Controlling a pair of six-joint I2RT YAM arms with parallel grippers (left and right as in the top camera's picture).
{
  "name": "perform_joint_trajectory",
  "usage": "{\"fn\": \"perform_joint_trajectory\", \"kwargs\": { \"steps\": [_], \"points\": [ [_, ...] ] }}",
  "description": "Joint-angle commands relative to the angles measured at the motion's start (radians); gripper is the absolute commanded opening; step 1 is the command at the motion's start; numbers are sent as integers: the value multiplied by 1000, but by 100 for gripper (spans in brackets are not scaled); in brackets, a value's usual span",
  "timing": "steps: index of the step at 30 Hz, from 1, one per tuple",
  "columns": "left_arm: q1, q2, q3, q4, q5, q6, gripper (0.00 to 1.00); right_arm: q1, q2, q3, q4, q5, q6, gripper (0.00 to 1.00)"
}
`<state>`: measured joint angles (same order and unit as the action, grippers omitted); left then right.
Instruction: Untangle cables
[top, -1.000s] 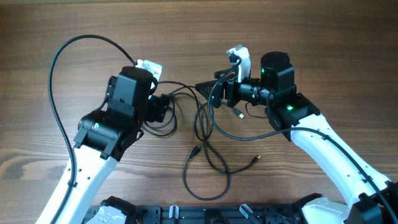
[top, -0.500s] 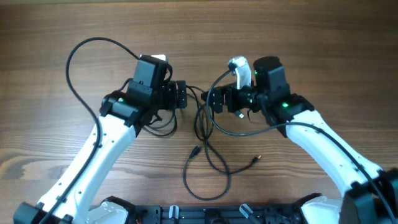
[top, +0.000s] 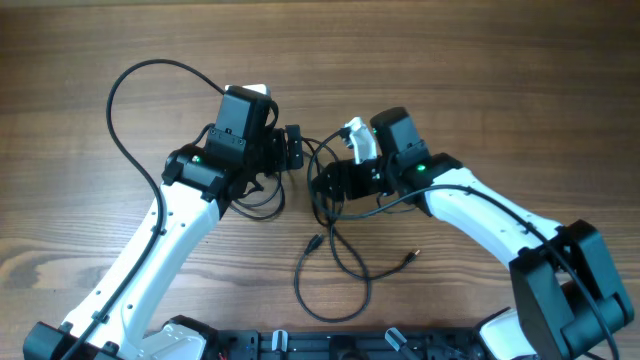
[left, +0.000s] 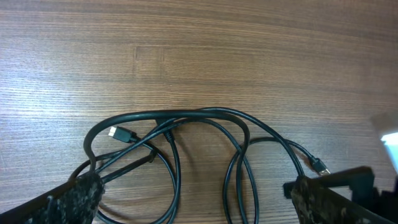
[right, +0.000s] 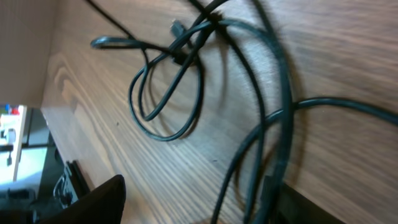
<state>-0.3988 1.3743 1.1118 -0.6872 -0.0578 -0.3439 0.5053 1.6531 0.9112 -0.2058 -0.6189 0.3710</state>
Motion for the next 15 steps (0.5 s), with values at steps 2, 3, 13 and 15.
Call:
{"fn": "perform_joint_trajectory", "kwargs": {
  "steps": [2,3,13,15],
  "points": [
    [4,2,1,2,-8,-4,100,25,10,-5,4,21,27,4],
    [4,2,1,0,-7,-5,100,25,10,-5,5,23,44,4],
    [5,-2,1,6,-6,-91,100,-17,-142,2,37,-4,91,4],
    [10,-8,1,16,-6,-156,100,-35,-241,2,90,-3,132,4]
  ]
}}
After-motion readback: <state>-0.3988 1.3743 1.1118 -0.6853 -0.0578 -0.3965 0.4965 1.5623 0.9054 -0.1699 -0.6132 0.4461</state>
